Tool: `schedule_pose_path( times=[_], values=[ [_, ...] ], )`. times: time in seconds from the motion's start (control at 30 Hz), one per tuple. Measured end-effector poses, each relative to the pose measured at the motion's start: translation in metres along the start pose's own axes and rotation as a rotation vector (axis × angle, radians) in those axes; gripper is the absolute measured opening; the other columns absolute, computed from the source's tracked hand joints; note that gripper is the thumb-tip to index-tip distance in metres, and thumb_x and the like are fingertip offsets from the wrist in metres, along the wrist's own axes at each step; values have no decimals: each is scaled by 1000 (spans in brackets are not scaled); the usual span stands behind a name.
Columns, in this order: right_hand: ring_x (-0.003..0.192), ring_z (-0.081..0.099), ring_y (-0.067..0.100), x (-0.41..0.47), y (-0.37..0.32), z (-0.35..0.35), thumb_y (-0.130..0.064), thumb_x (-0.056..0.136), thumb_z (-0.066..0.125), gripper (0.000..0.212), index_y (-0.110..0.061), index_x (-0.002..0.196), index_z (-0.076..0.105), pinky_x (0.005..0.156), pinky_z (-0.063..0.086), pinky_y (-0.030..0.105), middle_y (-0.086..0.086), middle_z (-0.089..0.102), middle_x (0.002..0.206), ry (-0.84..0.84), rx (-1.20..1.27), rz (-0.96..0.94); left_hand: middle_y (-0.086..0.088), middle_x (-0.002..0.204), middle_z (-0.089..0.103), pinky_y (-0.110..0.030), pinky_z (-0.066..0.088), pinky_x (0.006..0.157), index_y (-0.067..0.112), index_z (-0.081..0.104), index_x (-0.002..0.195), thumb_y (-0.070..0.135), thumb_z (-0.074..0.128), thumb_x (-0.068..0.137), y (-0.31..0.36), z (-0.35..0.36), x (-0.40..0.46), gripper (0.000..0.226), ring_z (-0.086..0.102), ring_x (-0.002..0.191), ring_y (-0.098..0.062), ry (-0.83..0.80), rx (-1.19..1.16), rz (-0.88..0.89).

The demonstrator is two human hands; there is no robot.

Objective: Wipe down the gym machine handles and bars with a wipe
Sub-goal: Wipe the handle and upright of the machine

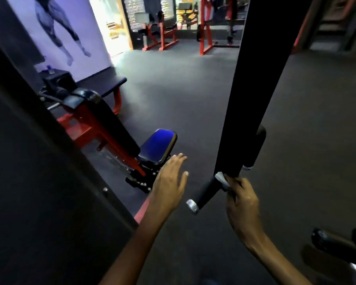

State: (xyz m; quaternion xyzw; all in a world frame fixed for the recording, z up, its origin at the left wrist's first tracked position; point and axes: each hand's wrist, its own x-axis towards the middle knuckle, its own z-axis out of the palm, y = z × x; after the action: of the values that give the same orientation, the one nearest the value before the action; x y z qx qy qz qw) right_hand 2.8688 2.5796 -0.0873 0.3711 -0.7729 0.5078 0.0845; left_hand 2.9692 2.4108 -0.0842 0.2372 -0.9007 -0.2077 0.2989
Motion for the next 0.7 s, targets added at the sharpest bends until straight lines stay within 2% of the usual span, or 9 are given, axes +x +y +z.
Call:
schedule_pose_path(
  times=[0.1, 0.2, 0.27, 0.37, 0.47, 0.53, 0.6, 0.63, 0.7],
  values=[
    [85, 52, -2, -4, -3, 2, 14, 81, 54, 52, -17, 122, 62, 74, 40, 6, -8, 53, 102, 37, -67, 45, -4, 146, 47, -35, 35, 113, 13, 50, 139, 33, 42, 96, 0, 11, 32, 48, 39, 137, -16, -35, -71, 171],
    [85, 55, 3, -8, -7, 7, 14, 81, 56, 43, -10, 115, 64, 72, 44, 12, -5, 55, 101, 113, -145, 84, -7, 147, 46, -40, 35, 112, 9, 49, 139, 26, 45, 96, -1, 27, 62, 46, 39, 138, -17, -37, -170, 360],
    [82, 53, 2, -10, -11, 11, 14, 81, 54, 35, -4, 109, 65, 71, 41, 9, -2, 55, 97, 185, -199, 123, -6, 149, 42, -42, 33, 113, 10, 46, 141, 24, 45, 97, -1, 37, 83, 46, 35, 140, -15, -47, -251, 462],
    [75, 49, 2, -17, -18, 21, -1, 86, 49, 23, -5, 99, 67, 66, 35, 5, -4, 53, 89, 310, -299, 217, -5, 152, 37, -47, 32, 113, 12, 40, 143, 23, 45, 98, 2, 50, 109, 46, 32, 142, -17, -47, -385, 609],
    [75, 51, 0, -25, -35, 33, -19, 91, 47, 24, -14, 99, 69, 67, 35, 3, -7, 55, 87, 502, -358, 342, -3, 155, 29, -53, 29, 114, 16, 32, 145, 29, 39, 101, 10, 53, 127, 46, 29, 144, -22, -60, -588, 726],
    [70, 53, 4, -28, -47, 43, -16, 92, 56, 15, -16, 95, 70, 63, 41, 14, -4, 57, 82, 571, -422, 404, 3, 160, 17, -54, 23, 116, 25, 25, 150, 36, 33, 103, 21, 48, 135, 49, 22, 147, -25, -30, -714, 832],
    [70, 55, 11, -19, -57, 56, -13, 90, 59, 14, -14, 98, 70, 63, 42, 18, -2, 56, 82, 514, -552, 430, 10, 162, 1, -52, 17, 119, 31, 9, 154, 43, 29, 103, 37, 40, 146, 56, 12, 149, -23, 11, -787, 955],
    [78, 57, 12, -11, -61, 62, -15, 90, 55, 20, -15, 102, 71, 70, 41, 12, -1, 60, 90, 465, -556, 444, 12, 162, -5, -48, 14, 120, 31, 3, 155, 45, 29, 103, 47, 37, 150, 60, 7, 150, -20, 27, -800, 1004],
    [105, 55, 9, 2, -70, 74, -22, 87, 43, 37, -10, 111, 69, 88, 28, -1, 3, 62, 115, 330, -495, 485, 13, 160, -13, -42, 8, 121, 31, -7, 154, 44, 35, 101, 64, 35, 154, 69, -2, 149, -16, 16, -812, 1078]
  ],
)
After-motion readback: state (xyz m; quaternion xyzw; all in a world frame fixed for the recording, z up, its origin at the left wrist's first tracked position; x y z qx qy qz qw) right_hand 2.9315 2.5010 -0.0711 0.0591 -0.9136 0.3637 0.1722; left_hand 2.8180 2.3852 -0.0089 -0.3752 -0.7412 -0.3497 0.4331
